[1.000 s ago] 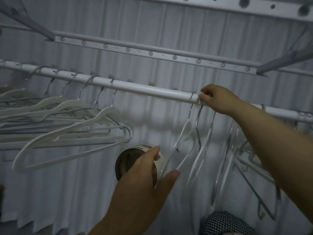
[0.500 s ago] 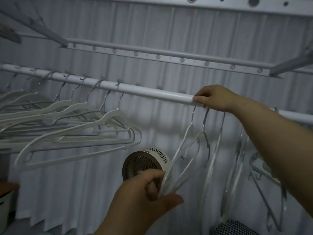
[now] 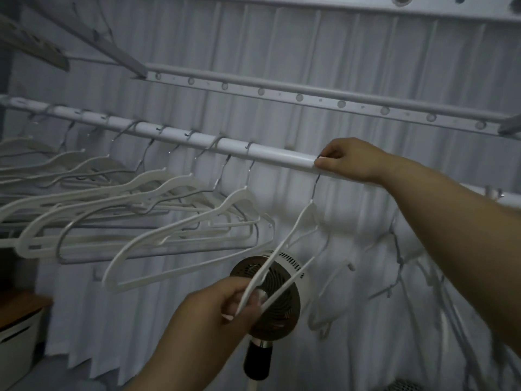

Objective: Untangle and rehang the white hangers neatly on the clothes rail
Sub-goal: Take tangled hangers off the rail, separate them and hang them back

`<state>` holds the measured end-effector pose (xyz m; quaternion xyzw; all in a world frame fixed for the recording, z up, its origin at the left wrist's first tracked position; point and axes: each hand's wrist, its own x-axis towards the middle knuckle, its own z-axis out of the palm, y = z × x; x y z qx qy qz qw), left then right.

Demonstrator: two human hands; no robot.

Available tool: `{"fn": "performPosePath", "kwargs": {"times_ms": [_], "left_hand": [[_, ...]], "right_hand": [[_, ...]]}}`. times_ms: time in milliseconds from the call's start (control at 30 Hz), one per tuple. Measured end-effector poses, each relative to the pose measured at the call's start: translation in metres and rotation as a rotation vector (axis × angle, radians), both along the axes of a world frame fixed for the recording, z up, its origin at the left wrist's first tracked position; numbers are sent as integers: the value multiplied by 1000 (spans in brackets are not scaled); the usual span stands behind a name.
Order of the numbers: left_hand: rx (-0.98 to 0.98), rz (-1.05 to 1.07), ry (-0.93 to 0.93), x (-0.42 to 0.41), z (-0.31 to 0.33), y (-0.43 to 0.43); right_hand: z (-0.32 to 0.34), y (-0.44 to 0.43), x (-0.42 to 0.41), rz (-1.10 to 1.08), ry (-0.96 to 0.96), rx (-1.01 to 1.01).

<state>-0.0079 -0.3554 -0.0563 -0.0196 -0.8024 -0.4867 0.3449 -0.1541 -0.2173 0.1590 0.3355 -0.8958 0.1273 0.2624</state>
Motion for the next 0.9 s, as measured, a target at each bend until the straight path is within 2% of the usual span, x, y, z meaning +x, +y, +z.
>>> {"fn": "performPosePath", "kwargs": {"times_ms": [100,300,900], "left_hand": [[-77,86,21,7,1,-19],[-103,188,54,15,7,-42],[-104,204,39,21,7,-46]], "right_hand": [[0,-26,3,23,8,-12],[-3,-63,6,48,-4,-11],[-6,-61,1,46,-14,-37]]}}
